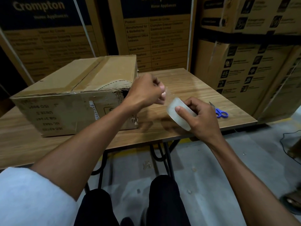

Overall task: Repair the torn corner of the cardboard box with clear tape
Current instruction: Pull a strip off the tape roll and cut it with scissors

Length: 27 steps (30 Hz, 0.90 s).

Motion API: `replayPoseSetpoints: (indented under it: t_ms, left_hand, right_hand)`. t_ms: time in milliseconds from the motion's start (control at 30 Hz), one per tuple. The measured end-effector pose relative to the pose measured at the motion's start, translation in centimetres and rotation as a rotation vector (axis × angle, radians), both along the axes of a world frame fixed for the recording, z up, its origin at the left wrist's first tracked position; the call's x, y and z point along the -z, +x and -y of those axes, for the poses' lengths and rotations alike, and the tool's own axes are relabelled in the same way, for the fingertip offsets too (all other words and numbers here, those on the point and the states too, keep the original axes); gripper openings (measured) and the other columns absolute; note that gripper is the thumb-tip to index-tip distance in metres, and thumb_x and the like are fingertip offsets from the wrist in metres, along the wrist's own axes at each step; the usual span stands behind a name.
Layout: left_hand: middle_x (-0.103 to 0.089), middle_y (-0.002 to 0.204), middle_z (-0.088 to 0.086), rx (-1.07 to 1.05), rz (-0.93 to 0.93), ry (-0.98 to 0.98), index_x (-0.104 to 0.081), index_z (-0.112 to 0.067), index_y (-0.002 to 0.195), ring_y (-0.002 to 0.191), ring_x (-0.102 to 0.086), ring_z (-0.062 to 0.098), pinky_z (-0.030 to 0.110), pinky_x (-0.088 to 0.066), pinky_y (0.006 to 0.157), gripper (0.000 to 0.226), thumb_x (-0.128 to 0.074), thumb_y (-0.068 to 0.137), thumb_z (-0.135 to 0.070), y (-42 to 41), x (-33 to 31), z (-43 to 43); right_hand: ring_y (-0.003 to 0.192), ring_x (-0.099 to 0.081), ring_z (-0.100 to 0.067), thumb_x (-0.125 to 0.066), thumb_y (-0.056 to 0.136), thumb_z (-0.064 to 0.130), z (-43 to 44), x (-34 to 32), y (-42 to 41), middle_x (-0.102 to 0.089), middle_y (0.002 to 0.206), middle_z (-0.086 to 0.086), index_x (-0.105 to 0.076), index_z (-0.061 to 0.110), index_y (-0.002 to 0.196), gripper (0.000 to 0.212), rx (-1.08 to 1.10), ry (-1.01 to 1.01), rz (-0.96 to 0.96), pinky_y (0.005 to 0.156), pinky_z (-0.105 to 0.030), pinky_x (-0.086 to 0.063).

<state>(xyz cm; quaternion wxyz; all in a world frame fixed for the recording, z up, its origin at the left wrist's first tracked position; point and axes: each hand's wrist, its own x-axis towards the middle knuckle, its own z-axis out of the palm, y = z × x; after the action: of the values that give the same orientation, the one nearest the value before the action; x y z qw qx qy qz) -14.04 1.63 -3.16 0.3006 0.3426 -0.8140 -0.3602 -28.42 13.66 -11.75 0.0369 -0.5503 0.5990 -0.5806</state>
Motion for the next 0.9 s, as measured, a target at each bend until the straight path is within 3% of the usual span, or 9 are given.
replayPoseSetpoints:
  t_ms: [167,267,333,433,567,733,900]
  left_hand:
    - [-0.063,0.099,0.016,0.139,0.048,0.241,-0.058,-0.002,0.103,0.088,-0.079,0.031,0.042,-0.067,0.078,0.005,-0.057,0.104,-0.007,-0.2,-2.3,-0.5]
    - [-0.069,0.097,0.012,0.220,0.093,0.271,-0.058,-0.006,0.117,0.090,-0.078,0.026,0.042,-0.066,0.081,0.038,-0.080,0.087,-0.007,-0.2,-3.0,0.0]
    - [-0.068,0.101,0.014,0.212,0.133,0.239,-0.060,-0.005,0.123,0.092,-0.076,0.026,0.042,-0.066,0.080,0.051,-0.084,0.079,0.001,-0.3,-3.4,0.1]
    - [-0.070,0.104,0.012,0.223,0.200,0.208,-0.067,-0.001,0.112,0.089,-0.078,0.022,0.038,-0.067,0.075,0.029,-0.077,0.086,0.004,-0.7,-4.4,0.2]
    - [-0.071,0.096,0.018,0.225,0.266,0.194,-0.067,0.000,0.104,0.087,-0.078,0.026,0.041,-0.067,0.074,0.011,-0.066,0.095,0.006,-1.4,-4.9,0.1]
    - [-0.069,0.085,0.010,0.139,0.240,-0.066,-0.068,-0.004,0.093,0.075,-0.078,0.022,0.027,-0.063,0.060,0.009,-0.065,0.096,0.004,-2.5,-4.5,-0.7]
    - [-0.073,0.077,0.013,0.170,0.235,-0.033,-0.067,-0.002,0.094,0.073,-0.080,0.024,0.026,-0.060,0.057,0.008,-0.069,0.093,0.005,-2.4,-6.5,-0.6]
  right_hand:
    - [0.058,-0.056,-0.001,-0.072,0.092,0.035,0.4,-1.0,0.2,-0.066,0.067,0.003,-0.069,0.012,0.081,0.026,0.064,0.050,0.054,0.051,-0.018,-0.041]
    - [0.059,-0.060,-0.007,-0.071,0.091,0.042,0.3,-1.3,0.4,-0.068,0.067,0.001,-0.069,0.014,0.082,0.028,0.082,0.066,0.081,0.052,-0.026,-0.044]
    - [0.068,-0.068,-0.021,-0.069,0.088,0.044,-0.1,-1.4,0.4,-0.073,0.073,-0.006,-0.070,0.012,0.086,0.032,0.051,0.079,0.106,0.055,-0.036,-0.050]
    - [0.068,-0.068,-0.028,-0.071,0.087,0.041,-0.6,-1.5,0.6,-0.072,0.073,-0.011,-0.070,0.012,0.083,0.028,0.029,0.065,0.130,0.054,-0.039,-0.049]
    - [0.058,-0.058,-0.022,-0.077,0.086,0.038,-0.5,-2.1,1.5,-0.068,0.068,-0.020,-0.069,0.006,0.077,0.034,0.072,0.035,0.207,0.051,-0.037,-0.043]
    - [0.058,-0.055,-0.019,-0.078,0.083,0.041,-0.1,-3.0,1.9,-0.069,0.068,-0.019,-0.070,0.004,0.071,0.040,0.177,0.108,0.263,0.055,-0.030,-0.040]
    - [0.057,-0.056,-0.019,-0.074,0.085,0.046,-0.4,-3.0,1.9,-0.069,0.068,-0.016,-0.066,0.009,0.064,0.043,0.225,0.145,0.261,0.056,-0.035,-0.043]
